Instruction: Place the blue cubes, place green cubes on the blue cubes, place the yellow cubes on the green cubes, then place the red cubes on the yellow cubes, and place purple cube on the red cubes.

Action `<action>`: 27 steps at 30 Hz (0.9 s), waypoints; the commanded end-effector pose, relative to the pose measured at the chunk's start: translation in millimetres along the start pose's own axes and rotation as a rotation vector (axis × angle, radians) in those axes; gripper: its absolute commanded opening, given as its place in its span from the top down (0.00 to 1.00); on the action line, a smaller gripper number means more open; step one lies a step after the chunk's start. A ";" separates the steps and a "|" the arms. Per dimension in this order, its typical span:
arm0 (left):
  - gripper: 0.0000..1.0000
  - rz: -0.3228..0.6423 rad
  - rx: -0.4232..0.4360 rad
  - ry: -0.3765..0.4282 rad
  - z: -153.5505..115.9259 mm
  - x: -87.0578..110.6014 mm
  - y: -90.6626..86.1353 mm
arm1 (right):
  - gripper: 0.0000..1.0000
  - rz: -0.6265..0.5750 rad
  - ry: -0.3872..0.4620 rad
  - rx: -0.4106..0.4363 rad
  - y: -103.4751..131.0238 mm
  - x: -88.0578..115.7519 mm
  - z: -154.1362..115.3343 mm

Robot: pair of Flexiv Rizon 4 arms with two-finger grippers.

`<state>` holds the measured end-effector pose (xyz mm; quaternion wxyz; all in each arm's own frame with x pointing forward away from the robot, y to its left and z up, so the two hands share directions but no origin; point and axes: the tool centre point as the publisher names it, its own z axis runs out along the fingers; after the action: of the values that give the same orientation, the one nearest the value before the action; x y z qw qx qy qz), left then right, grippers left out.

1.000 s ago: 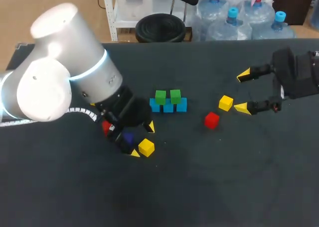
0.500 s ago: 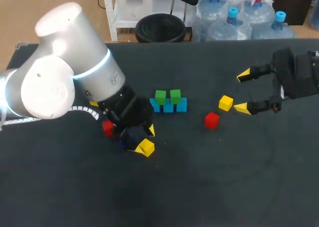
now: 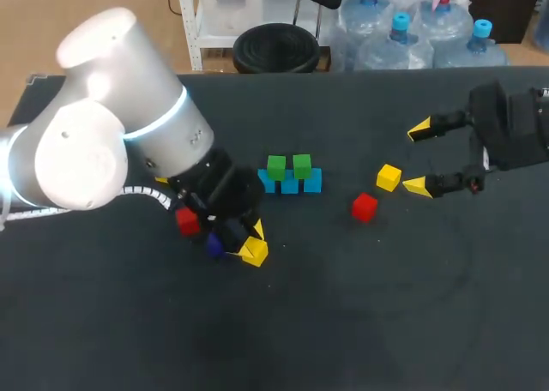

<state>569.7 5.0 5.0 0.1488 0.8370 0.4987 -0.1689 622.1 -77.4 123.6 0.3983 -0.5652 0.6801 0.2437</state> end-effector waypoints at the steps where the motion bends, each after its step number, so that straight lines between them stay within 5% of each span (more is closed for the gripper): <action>1: 1.00 -0.020 -0.016 0.000 -14.2 -6.2 0.6 | 0.00 0.000 0.002 0.001 0.2 -0.3 0.0; 7: 1.00 -0.193 -0.082 0.025 -55.4 -15.2 21.9 | 0.00 0.000 0.002 0.001 0.2 -0.3 0.0; 15: 1.00 -0.280 -0.167 0.025 -109.2 -28.1 53.4 | 0.00 0.000 0.002 0.001 0.2 -0.3 0.0; 27: 1.00 -0.309 -0.191 0.060 -124.4 -15.9 113.7 | 0.00 0.000 0.002 0.001 0.2 -0.3 0.0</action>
<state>659.9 4.4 134.2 0.2027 0.7353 0.6365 -0.1144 622.1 -77.4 123.6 0.3983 -0.5652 0.6801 0.2437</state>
